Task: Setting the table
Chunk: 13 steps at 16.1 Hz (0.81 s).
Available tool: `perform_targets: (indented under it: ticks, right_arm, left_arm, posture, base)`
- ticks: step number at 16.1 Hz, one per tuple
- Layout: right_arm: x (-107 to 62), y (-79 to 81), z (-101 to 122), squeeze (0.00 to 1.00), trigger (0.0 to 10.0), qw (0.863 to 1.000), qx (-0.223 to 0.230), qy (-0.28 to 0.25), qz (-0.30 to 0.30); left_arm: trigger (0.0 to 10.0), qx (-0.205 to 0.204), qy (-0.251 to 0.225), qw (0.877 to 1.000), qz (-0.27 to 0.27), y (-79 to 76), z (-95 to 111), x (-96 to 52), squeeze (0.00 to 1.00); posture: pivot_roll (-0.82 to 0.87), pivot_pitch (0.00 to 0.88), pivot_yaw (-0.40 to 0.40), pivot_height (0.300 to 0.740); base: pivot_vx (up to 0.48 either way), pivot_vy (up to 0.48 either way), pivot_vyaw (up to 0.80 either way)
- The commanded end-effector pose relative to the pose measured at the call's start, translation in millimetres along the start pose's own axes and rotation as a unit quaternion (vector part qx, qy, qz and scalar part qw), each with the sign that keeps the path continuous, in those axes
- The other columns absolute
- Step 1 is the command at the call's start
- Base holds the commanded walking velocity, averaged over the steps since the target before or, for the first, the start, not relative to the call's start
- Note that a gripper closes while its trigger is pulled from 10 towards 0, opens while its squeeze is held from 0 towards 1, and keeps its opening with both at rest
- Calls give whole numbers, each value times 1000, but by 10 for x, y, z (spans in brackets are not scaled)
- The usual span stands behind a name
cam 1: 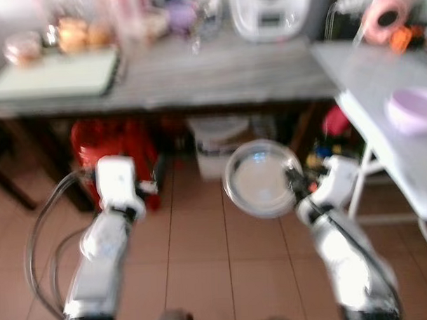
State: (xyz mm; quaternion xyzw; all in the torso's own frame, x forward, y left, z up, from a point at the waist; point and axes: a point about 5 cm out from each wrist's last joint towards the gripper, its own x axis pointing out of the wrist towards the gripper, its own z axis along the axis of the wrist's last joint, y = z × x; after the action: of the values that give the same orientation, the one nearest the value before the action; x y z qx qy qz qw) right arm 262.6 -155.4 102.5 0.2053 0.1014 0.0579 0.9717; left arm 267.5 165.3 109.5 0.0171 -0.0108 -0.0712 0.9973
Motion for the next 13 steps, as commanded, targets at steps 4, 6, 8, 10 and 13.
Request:
perform_targets:
  ticks: [4,6,8,10,13]
  right_arm:
    - [17,-50,119,0,10000,999,-28,-28,-12]
    - [25,-51,142,0,10000,999,-36,-34,-11]
    - [27,-50,150,0,10000,998,-40,-37,-8]
    - [32,-47,148,0,10000,998,-40,-38,-7]
    - [33,-42,148,0,10000,998,-40,-40,-6]
  left_arm:
    - [10000,-3,-15,1000,-13,-41,46,25,0]
    - [10000,-4,-16,1000,-15,-44,45,27,0]
    - [10000,-4,-17,1000,-16,-43,45,26,0]
    - [10000,-5,-18,1000,-16,-44,44,28,0]
    - [10000,-4,-19,1000,-17,-41,45,30,0]
  posture:
    - [-31,0,24,740]
    - [-31,0,21,740]
    - [-31,0,21,740]
    - [-30,0,22,740]
    - [-31,0,23,740]
  base:
    - [218,0,0]
    - [315,0,0]
    - [317,0,238]
    - [313,0,675]
    - [440,0,515]
